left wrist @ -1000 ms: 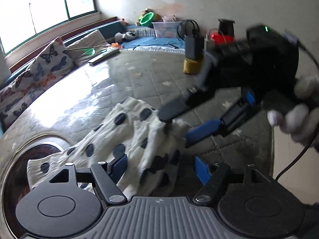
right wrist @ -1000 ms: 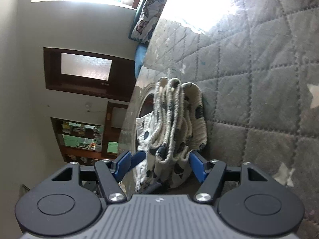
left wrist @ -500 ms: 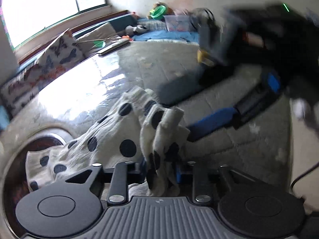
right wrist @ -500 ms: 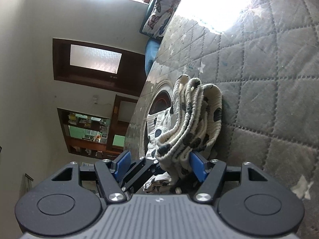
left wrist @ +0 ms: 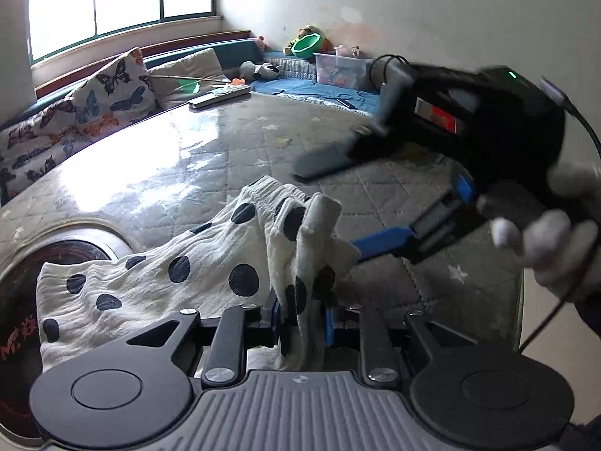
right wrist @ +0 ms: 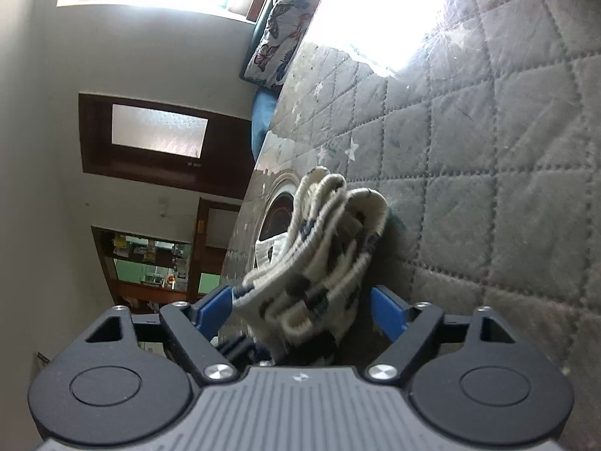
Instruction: Fold clothes
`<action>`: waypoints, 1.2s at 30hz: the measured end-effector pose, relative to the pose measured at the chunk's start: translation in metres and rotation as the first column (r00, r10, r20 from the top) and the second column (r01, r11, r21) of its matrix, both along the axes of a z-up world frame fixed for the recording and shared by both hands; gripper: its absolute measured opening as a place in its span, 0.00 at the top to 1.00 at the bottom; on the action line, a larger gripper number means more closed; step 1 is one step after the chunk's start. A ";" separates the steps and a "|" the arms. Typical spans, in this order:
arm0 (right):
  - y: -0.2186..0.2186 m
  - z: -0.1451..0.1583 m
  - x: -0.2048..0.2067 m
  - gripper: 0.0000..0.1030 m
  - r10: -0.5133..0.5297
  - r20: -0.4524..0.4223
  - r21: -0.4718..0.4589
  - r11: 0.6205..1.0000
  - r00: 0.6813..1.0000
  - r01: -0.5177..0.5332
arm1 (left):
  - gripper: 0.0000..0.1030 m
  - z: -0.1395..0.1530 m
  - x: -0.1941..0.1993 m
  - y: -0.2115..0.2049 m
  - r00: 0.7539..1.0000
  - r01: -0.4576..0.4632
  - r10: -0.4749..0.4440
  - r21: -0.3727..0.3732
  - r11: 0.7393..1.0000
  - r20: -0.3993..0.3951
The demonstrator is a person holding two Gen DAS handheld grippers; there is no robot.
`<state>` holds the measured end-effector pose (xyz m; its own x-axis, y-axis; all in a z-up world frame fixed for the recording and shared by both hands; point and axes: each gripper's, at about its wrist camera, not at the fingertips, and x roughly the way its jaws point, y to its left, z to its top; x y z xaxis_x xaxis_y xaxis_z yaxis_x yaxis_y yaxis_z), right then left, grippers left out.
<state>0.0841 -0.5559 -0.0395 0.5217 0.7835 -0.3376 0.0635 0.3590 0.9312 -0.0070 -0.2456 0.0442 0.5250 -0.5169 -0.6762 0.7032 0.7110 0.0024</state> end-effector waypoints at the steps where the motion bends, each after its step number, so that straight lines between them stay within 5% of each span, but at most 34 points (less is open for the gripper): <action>1: 0.003 -0.001 0.003 0.19 -0.005 0.000 0.006 1.000 1.000 0.005 | 0.77 -0.001 -0.002 -0.001 1.000 0.006 -0.006 0.008 1.000 0.010; 13: 0.027 -0.004 0.021 0.14 0.021 -0.036 -0.065 0.998 0.999 -0.023 | 0.72 -0.002 -0.014 0.001 0.999 0.033 -0.033 -0.002 0.999 0.030; 16: 0.035 -0.003 0.025 0.22 0.039 -0.038 -0.086 0.995 0.999 -0.042 | 0.61 0.001 -0.018 0.004 0.999 0.041 -0.041 -0.008 0.999 0.031; 20: 0.037 -0.010 0.028 0.48 0.044 -0.059 -0.091 0.995 0.997 -0.050 | 0.53 0.008 -0.021 0.015 0.999 0.045 -0.044 -0.031 0.999 0.033; 26: 0.028 -0.016 0.021 0.66 0.039 -0.076 -0.113 0.992 0.996 -0.048 | 0.41 0.028 -0.011 0.066 0.994 -0.099 0.102 -0.106 0.989 0.029; 29: 0.027 -0.015 0.019 0.66 0.042 -0.071 -0.119 0.992 0.997 -0.051 | 0.41 0.025 0.007 0.099 0.965 -0.261 0.261 -0.102 0.960 -0.012; 32: 0.021 -0.015 0.013 0.66 0.047 -0.059 -0.130 0.990 0.997 -0.055 | 0.40 0.013 0.027 0.127 0.909 -0.415 0.409 -0.074 0.907 -0.081; 36: 0.020 -0.014 0.011 0.66 0.049 -0.052 -0.138 0.989 0.997 -0.056 | 0.35 -0.006 0.044 0.148 0.860 -0.491 0.471 -0.066 0.869 -0.196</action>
